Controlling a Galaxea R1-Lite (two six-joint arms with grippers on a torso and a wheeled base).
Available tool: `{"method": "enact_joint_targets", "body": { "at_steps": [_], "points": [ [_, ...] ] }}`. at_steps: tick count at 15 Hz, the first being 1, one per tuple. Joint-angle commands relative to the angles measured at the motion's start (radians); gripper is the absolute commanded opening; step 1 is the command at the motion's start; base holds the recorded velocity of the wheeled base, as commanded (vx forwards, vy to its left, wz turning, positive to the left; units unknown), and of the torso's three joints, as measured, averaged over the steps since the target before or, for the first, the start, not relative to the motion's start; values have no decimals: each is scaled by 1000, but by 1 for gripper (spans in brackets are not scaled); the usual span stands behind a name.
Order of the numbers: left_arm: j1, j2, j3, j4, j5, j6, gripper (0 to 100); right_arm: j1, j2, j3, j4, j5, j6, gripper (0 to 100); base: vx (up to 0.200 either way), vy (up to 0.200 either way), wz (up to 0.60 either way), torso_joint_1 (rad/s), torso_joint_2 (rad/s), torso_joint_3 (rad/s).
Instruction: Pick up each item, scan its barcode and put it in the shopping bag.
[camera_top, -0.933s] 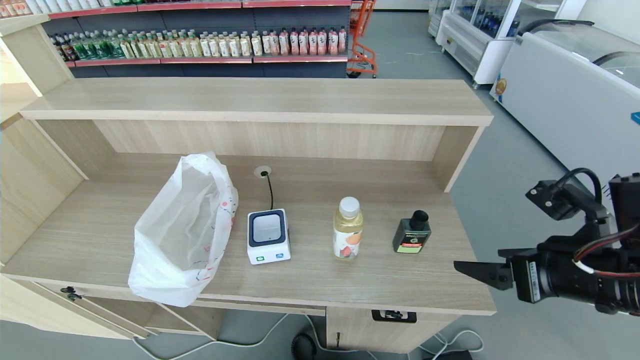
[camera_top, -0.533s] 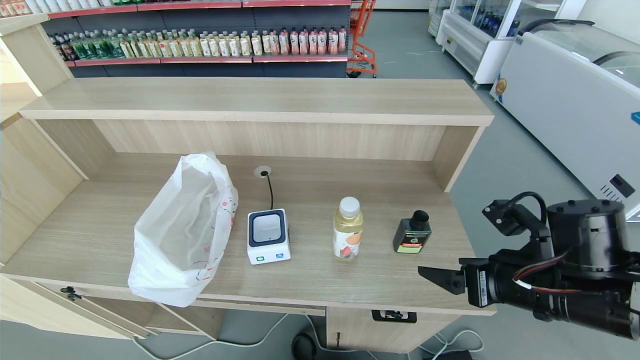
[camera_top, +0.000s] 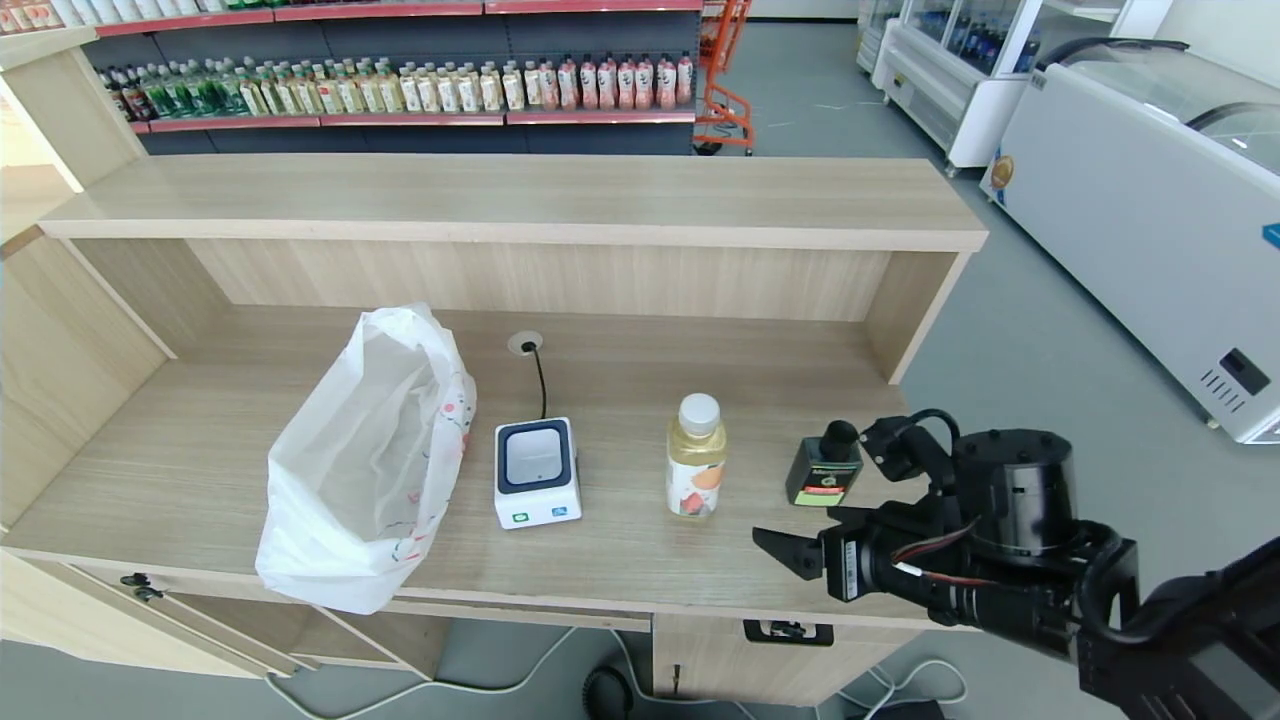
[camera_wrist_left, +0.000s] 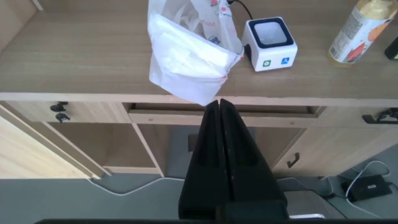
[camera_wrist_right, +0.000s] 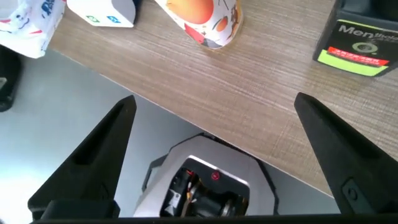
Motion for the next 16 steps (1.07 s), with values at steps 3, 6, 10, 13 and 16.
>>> {"method": "enact_joint_targets", "body": {
  "at_steps": [3,6,10,13,16],
  "points": [
    [0,0,0,0,1,0,0,53,202,-105,-57,-115,-37,100,0,0,0,0,0,0],
    [0,0,0,0,0,0,0,82,282,-217,-89,-138,-40,100,0,0,0,0,0,0],
    [0,0,0,0,0,0,0,92,349,-321,-101,-186,-74,100,0,0,0,0,0,0],
    [0,0,0,0,0,0,0,89,388,-376,-106,-189,-101,100,0,0,0,0,0,0],
    [0,0,0,0,1,0,0,87,429,-464,-106,-189,-103,100,0,0,0,0,0,0]
  ]
}}
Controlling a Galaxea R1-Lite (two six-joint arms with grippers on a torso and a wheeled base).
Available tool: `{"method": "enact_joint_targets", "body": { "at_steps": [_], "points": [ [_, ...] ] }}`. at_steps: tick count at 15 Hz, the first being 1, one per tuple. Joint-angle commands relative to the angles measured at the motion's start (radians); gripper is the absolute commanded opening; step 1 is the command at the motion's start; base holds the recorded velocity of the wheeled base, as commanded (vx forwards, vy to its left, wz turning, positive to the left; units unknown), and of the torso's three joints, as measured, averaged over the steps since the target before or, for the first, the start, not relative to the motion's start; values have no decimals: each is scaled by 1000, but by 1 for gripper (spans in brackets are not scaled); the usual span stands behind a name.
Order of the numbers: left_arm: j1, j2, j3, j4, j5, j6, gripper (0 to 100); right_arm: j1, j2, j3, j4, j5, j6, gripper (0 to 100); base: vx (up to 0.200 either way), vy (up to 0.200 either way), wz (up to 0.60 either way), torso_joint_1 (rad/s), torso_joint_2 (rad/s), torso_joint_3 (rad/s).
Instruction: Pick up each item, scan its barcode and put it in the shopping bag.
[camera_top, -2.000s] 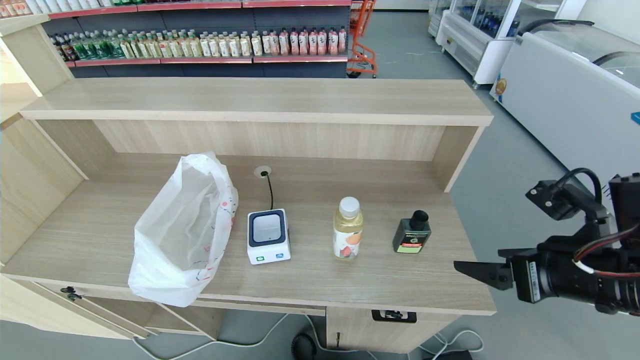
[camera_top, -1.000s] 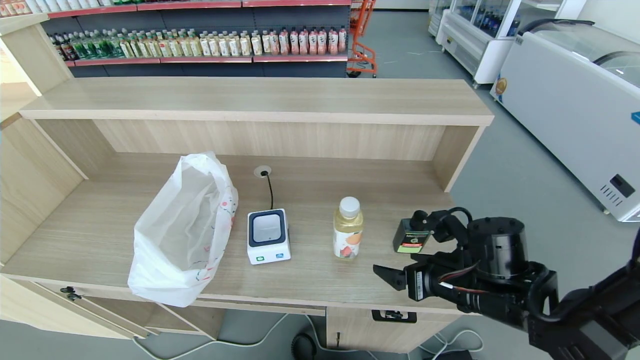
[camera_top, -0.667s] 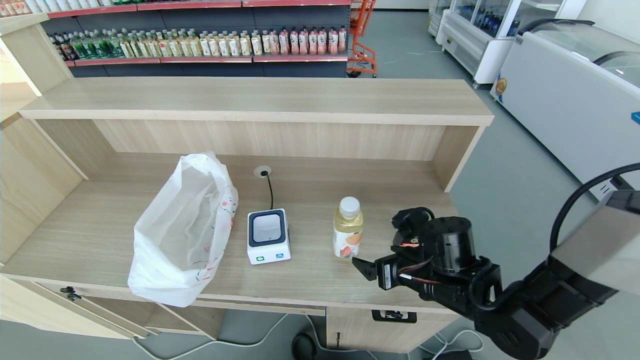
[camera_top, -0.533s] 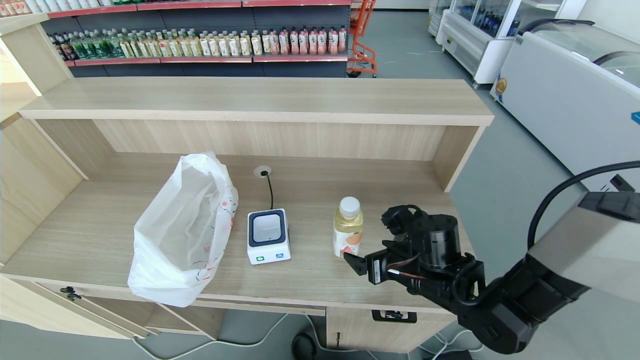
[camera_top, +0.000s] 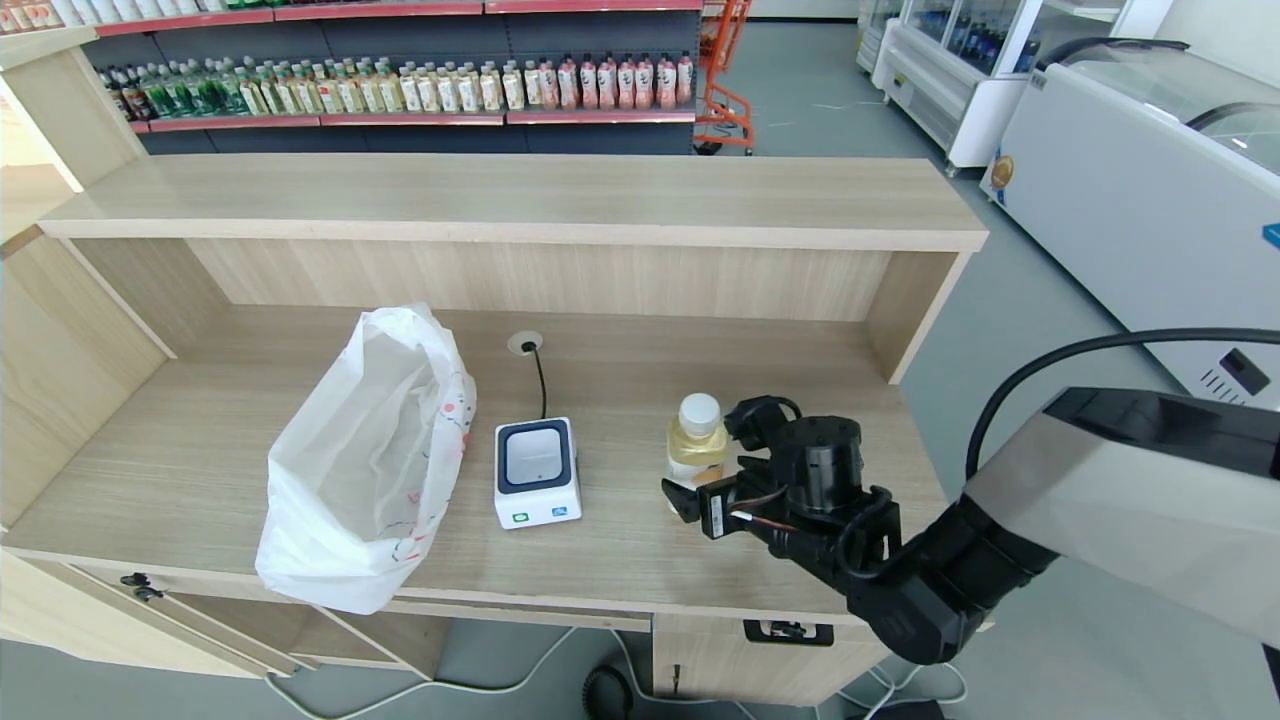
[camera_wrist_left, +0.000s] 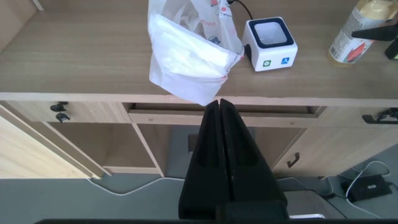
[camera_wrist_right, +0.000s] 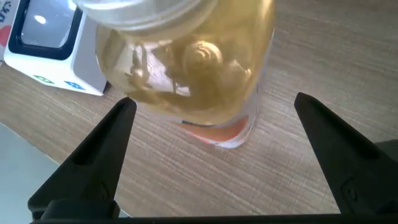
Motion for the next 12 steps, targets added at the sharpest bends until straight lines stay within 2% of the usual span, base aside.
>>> {"method": "enact_joint_targets", "body": {
  "at_steps": [1,11,12],
  "points": [
    [0,0,0,0,-1,0,0,0,38,-51,0,0,-6,100,0,0,0,0,0,0],
    [0,0,0,0,1,0,0,2,176,-246,2,3,-67,100,0,0,0,0,0,0],
    [0,0,0,0,-1,0,0,2,180,-255,0,3,-67,0,0,0,0,0,0,0]
  ]
}}
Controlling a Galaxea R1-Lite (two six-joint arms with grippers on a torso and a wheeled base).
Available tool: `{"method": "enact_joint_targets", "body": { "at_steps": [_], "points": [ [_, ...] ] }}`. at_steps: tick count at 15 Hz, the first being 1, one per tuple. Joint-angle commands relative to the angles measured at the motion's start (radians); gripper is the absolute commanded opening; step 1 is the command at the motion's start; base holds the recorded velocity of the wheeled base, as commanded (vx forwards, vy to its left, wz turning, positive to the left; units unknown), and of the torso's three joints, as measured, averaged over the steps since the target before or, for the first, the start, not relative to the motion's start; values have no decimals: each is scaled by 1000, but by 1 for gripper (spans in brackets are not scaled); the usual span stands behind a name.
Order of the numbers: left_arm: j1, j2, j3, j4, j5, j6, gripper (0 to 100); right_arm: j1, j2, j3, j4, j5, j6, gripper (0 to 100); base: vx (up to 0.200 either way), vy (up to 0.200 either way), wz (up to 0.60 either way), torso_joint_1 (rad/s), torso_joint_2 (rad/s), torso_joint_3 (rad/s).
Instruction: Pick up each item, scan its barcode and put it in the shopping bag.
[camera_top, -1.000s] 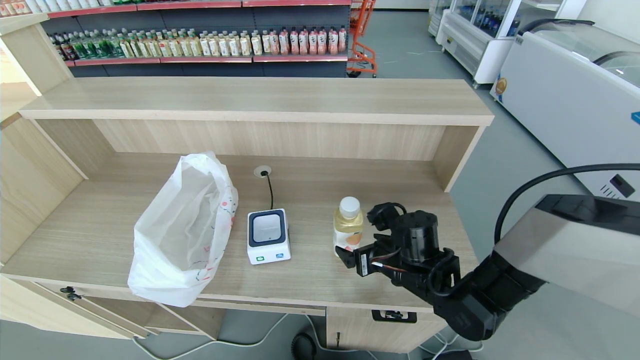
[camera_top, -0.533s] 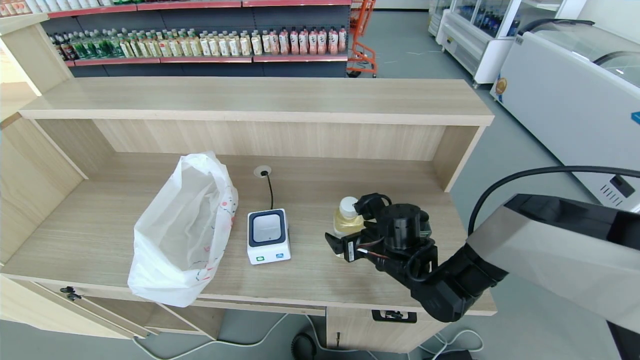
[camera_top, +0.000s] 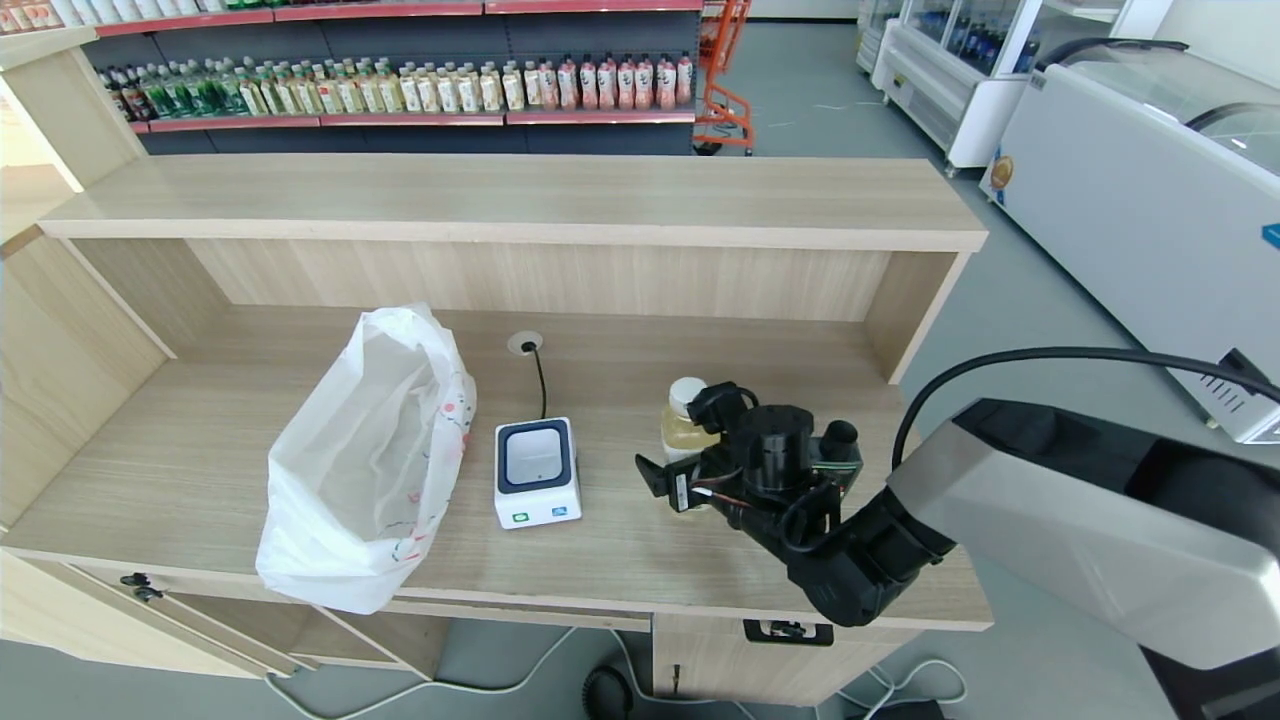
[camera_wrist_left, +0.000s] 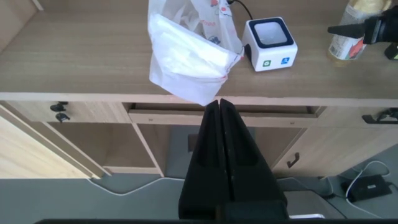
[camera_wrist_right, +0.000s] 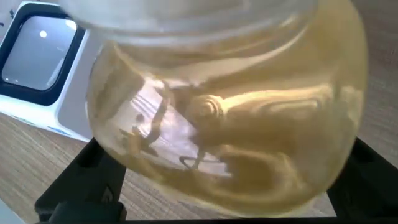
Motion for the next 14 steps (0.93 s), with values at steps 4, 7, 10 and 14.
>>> {"method": "enact_joint_targets", "body": {
  "at_steps": [4,7,10,14],
  "points": [
    [0,0,0,0,1,0,0,-11,17,-34,4,0,-19,0,0,0,0,0,0,0],
    [0,0,0,0,-1,0,0,-26,2,-33,4,6,-22,0,0,0,0,0,0,0],
    [0,0,0,0,-1,0,0,-35,-30,-40,4,15,36,0,0,0,0,0,0,0],
    [0,0,0,0,-1,0,0,-55,-176,-102,117,120,166,0,0,0,0,0,0,0]
  ]
}}
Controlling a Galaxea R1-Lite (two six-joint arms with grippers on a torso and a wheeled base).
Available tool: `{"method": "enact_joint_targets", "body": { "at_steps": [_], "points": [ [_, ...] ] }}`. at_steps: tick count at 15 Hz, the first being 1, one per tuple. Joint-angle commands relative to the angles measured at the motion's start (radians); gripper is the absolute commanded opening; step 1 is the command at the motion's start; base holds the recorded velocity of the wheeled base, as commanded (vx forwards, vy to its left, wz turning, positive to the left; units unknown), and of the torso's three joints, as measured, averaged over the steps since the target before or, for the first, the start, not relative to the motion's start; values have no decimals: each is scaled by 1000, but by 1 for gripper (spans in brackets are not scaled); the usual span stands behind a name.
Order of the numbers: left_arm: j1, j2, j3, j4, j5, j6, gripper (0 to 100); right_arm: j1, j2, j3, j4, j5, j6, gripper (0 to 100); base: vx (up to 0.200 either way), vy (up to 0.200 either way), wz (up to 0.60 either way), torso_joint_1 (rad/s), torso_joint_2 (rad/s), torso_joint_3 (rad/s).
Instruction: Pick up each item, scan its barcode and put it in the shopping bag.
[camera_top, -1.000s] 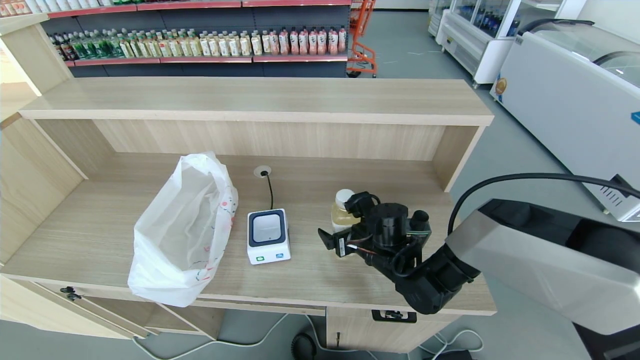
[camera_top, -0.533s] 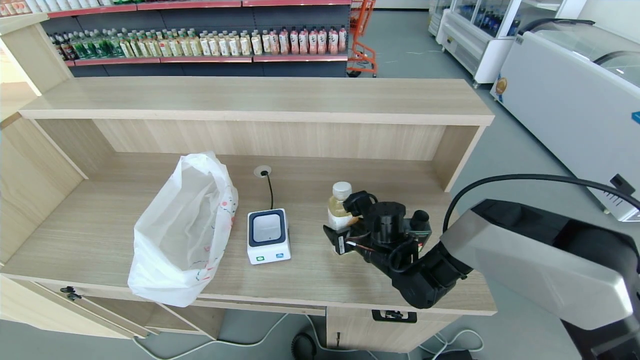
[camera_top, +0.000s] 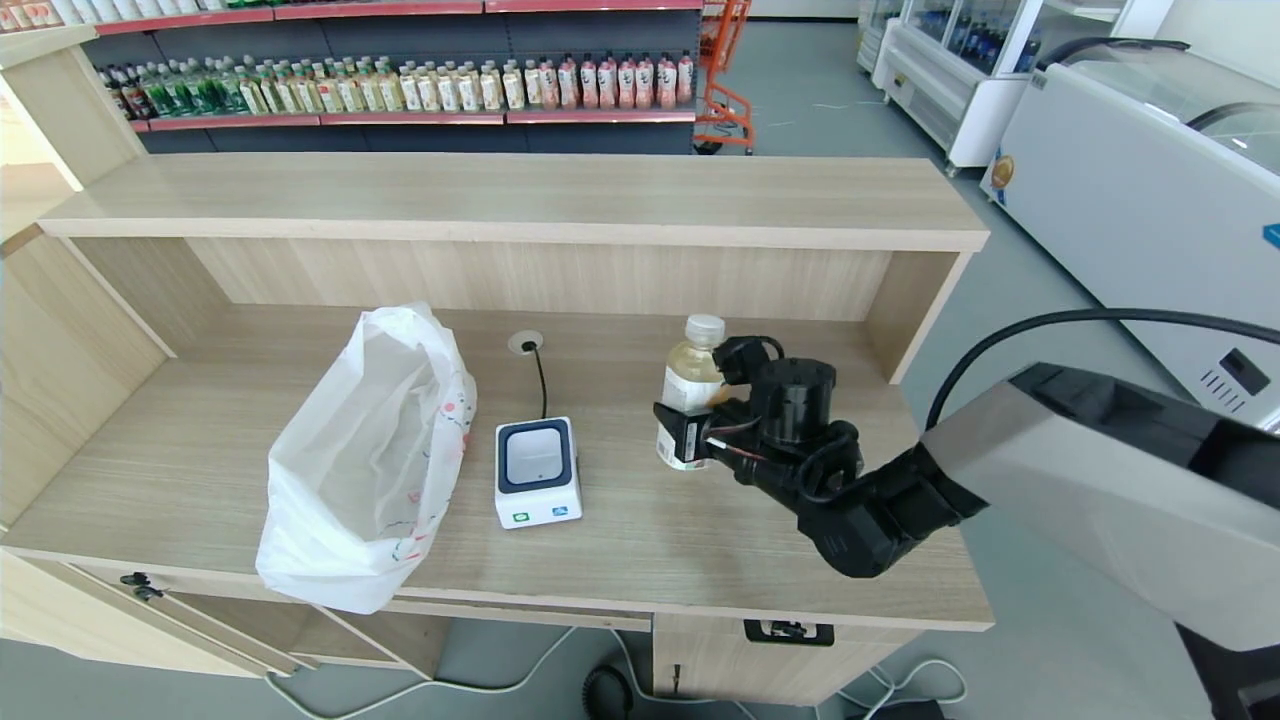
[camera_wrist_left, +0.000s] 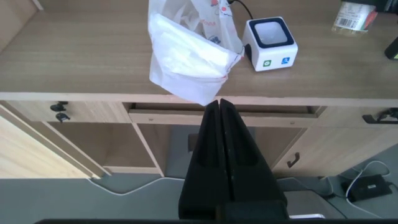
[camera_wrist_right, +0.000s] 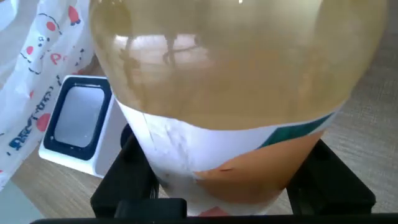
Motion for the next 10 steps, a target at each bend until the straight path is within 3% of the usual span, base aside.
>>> {"method": "enact_joint_targets", "body": {
  "at_steps": [1,4,6,10],
  "points": [
    [0,0,0,0,1,0,0,-18,-148,-20,100,66,66,0,0,0,0,0,0,0],
    [0,0,0,0,1,0,0,-109,-356,-49,309,165,172,0,0,0,0,0,0,0],
    [0,0,0,0,0,0,0,-170,-539,-12,397,350,304,0,0,0,0,0,0,0],
    [0,0,0,0,1,0,0,-196,-855,204,436,622,337,0,0,0,0,0,0,0]
  ]
}}
